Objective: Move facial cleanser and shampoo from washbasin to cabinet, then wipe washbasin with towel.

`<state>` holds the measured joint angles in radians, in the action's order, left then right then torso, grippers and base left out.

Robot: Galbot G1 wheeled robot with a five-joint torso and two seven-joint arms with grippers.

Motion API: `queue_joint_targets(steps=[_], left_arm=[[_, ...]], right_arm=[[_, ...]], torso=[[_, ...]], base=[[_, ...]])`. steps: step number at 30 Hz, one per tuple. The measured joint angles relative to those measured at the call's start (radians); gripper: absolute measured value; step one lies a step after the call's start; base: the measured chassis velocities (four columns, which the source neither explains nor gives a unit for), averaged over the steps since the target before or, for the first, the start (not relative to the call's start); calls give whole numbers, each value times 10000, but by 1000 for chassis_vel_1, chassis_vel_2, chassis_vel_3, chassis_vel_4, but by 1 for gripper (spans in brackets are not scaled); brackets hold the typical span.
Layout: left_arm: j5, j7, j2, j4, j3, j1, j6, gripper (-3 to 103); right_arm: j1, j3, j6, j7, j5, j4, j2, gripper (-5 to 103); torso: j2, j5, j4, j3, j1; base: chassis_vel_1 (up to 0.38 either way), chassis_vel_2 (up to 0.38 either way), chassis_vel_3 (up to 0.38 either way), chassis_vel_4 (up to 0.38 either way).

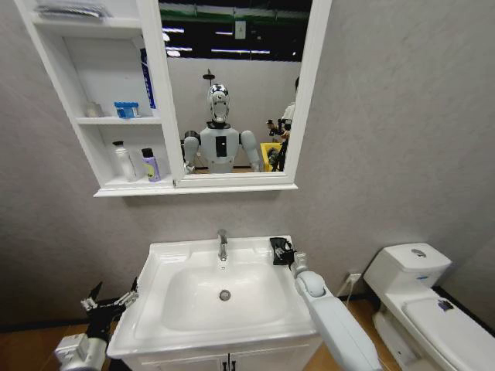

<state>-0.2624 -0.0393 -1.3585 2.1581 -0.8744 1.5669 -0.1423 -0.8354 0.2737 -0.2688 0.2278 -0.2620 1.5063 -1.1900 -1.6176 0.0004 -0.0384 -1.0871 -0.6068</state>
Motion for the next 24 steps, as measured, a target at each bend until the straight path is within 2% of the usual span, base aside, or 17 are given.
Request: queue_joint_targets(steps=[3, 5, 6, 8, 9, 10, 15, 24], left_arm=[[1, 0, -1, 0, 0, 1, 0, 100], [0, 2, -1, 0, 1, 1, 0, 100], [0, 0, 0, 0, 0, 1, 0, 100], [0, 0, -1, -1, 0, 1, 0, 100], [0, 0, -1, -1, 0, 1, 0, 100], [0, 0, -1, 0, 0, 1, 0, 100], [0, 0, 0, 0, 0, 0, 0, 100], [0, 0, 0, 0, 0, 0, 0, 100]], right_arm=[[-1971, 795, -530, 772, 222, 2789, 255, 89], [-2531, 1053, -494, 849, 380, 3323, 163, 89], [-3066, 1290, -347, 886, 669, 3707, 5, 98], [-4521, 1778, 355, 965, 1780, 4508, -535, 99], [-4521, 1778, 355, 965, 1780, 4508, -535, 99], [-5164, 1921, 583, 1114, 2131, 5007, -748, 100], [-6863, 2052, 362, 1719, 2335, 6872, -1417, 100], [-7540, 1907, 394, 1796, 2795, 7570, -1760, 100]], torso=[[-3, -9, -1, 3, 3], [-2, -4, 0, 3, 3], [-2, -6, 0, 3, 3], [-2, -1, -1, 2, 3], [-2, -1, -1, 2, 3], [-2, -1, -4, 2, 2], [-3, -8, -2, 3, 3], [3, -5, 1, -1, -6]], base=[[0, 0, 0, 0], [0, 0, 0, 0], [0, 0, 0, 0], [0, 0, 0, 0], [0, 0, 0, 0], [0, 0, 0, 0], [0, 0, 0, 0], [47, -39, -31, 46]])
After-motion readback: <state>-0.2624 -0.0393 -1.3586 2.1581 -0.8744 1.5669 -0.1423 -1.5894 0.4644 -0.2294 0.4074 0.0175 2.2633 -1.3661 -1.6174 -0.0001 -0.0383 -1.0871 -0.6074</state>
